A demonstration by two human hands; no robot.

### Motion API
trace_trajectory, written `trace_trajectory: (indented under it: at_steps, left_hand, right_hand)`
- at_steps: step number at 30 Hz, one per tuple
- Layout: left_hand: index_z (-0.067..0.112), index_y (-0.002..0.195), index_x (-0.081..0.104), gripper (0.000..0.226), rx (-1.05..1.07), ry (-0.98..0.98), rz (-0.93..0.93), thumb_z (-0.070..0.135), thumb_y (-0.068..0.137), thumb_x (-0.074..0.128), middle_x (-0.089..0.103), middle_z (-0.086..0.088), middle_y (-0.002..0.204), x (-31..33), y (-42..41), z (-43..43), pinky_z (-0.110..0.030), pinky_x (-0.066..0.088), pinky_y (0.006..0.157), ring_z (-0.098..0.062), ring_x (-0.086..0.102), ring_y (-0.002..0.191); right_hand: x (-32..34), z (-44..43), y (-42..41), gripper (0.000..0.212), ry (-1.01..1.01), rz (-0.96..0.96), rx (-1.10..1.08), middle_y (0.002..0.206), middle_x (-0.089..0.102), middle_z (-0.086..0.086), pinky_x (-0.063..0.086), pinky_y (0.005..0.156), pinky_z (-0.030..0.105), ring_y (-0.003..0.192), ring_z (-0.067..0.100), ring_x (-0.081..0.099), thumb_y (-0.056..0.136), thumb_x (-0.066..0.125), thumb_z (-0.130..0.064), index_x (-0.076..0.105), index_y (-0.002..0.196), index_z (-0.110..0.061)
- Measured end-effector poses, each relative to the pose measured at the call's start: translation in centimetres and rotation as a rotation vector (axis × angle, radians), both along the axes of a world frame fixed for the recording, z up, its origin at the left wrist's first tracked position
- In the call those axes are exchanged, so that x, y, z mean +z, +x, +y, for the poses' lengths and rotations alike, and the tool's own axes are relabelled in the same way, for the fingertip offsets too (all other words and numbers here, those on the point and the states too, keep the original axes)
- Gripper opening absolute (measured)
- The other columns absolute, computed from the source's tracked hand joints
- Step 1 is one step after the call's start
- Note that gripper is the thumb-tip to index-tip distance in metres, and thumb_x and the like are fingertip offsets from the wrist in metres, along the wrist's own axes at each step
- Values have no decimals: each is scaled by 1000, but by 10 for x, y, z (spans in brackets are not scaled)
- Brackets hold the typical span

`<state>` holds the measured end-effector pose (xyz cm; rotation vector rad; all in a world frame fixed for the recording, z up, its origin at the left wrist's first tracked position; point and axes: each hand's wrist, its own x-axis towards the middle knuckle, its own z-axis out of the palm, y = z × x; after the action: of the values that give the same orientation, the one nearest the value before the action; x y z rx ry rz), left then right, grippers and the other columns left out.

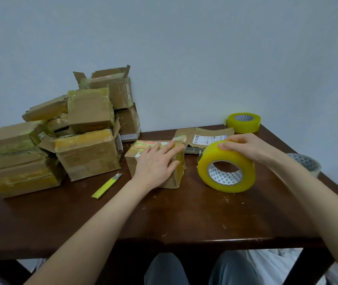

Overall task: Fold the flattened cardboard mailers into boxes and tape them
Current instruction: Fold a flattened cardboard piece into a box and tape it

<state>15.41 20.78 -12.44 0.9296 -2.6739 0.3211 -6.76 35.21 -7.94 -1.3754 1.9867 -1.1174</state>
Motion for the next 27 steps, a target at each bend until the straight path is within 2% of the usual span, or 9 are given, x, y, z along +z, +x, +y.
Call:
trace_trajectory:
  at_steps: [6,10,16,19,21,22,23,25,27]
  left_hand:
    - [47,146,22,47,-1,12,40,50,100,29,22,14,156,1,1,3,-38,26,112,-23,25,143]
    - [47,145,24,46,-8,13,55,48,100,30,23,16,155,1,3,4,-37,28,111,-21,26,143]
    - [48,145,25,46,-17,37,37,47,100,32,25,14,155,1,2,0,-39,25,112,-22,26,143]
    - [47,145,25,46,-72,42,30,47,100,32,25,12,156,2,7,-3,-42,19,115,-19,24,143]
    - [40,144,33,46,-124,65,115,46,99,35,32,9,153,2,17,0,-41,13,117,-14,28,141]
    - [34,142,41,44,-125,72,224,44,99,37,40,7,148,1,24,1,-39,18,116,-13,34,137]
    - [28,136,50,39,-93,57,376,39,99,41,49,6,140,-1,34,2,-35,30,110,-14,44,130]
    - [19,119,60,25,77,-2,642,26,97,48,60,2,117,-7,58,-3,-27,47,82,-15,56,108]
    - [16,115,56,23,306,15,640,20,93,53,56,0,113,-15,84,-13,-28,49,73,-17,55,103]
  right_hand:
    - [5,-2,4,13,49,85,4,104,66,-8,46,76,26,90,6,60,87,64,-46,67,92,-34]
    - [13,-9,9,26,148,177,18,114,53,-8,41,83,27,102,14,52,90,59,-45,64,114,-33]
    - [23,-21,18,25,211,308,6,124,59,3,46,87,34,107,23,55,92,52,-38,70,106,-28]
    - [30,-31,25,34,298,367,11,129,58,6,45,94,37,110,25,55,94,50,-38,69,115,-20]
    - [28,-38,29,41,293,411,6,128,60,3,45,95,35,112,24,56,94,52,-44,66,123,-19]
    - [27,-40,31,42,288,436,1,126,62,4,46,95,35,111,24,57,94,53,-46,66,124,-20]
    - [25,-42,32,40,289,463,-8,122,64,4,48,95,37,108,23,58,92,54,-46,68,120,-21]
    - [25,-46,36,36,315,521,-35,112,67,6,50,93,41,100,24,60,90,54,-42,71,113,-20]
    - [26,-51,39,36,330,567,-49,106,67,7,52,89,40,95,24,60,88,51,-40,71,110,-19]
